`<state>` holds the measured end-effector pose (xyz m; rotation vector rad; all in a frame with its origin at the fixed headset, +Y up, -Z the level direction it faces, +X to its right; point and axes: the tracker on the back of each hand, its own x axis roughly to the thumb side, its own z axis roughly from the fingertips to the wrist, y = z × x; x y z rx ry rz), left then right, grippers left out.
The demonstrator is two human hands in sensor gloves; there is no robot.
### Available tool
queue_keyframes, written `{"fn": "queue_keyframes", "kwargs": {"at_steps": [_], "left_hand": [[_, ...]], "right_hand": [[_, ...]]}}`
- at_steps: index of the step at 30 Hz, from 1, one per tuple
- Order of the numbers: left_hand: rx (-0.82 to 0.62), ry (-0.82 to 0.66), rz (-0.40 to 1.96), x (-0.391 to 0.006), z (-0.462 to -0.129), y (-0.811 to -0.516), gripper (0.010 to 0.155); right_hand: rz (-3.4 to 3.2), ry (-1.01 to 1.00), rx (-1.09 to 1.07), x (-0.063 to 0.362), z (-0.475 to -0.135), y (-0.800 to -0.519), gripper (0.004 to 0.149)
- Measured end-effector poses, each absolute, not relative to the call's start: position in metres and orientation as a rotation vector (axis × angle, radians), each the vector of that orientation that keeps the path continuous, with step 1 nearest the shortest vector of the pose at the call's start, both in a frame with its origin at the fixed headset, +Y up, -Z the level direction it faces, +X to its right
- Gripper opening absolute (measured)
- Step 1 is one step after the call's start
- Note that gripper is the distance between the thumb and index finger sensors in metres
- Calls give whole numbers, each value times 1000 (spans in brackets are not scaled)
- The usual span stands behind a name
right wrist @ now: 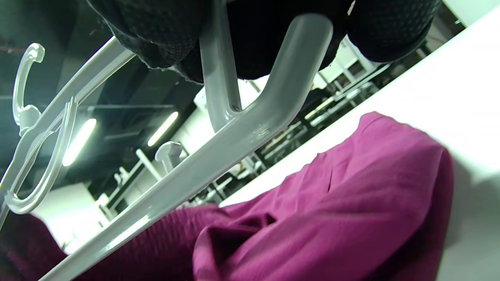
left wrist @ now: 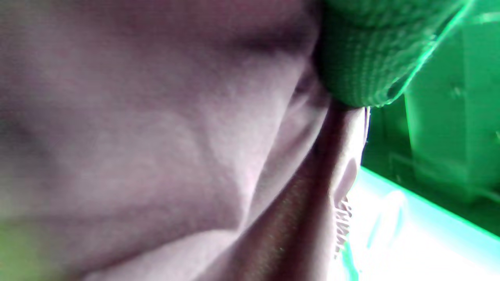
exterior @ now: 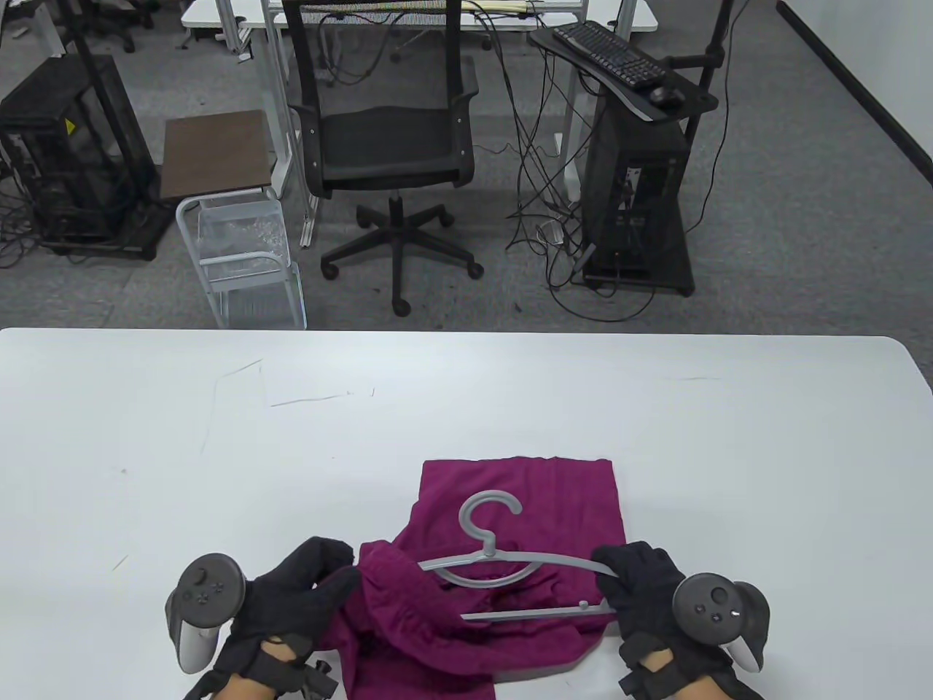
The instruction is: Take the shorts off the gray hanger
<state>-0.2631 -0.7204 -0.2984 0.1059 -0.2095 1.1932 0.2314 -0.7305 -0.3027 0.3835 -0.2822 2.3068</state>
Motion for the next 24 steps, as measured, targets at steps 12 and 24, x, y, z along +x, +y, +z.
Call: {"fn": "queue_keyframes", "kwargs": {"at_steps": [12, 24], "left_hand": [[282, -93, 1788, -311, -291, -727, 51], [548, -230, 1763, -323, -275, -705, 58]], "right_hand": [[2161, -359, 286, 252, -297, -724, 47], [2089, -421, 182, 263, -295, -724, 47]]}}
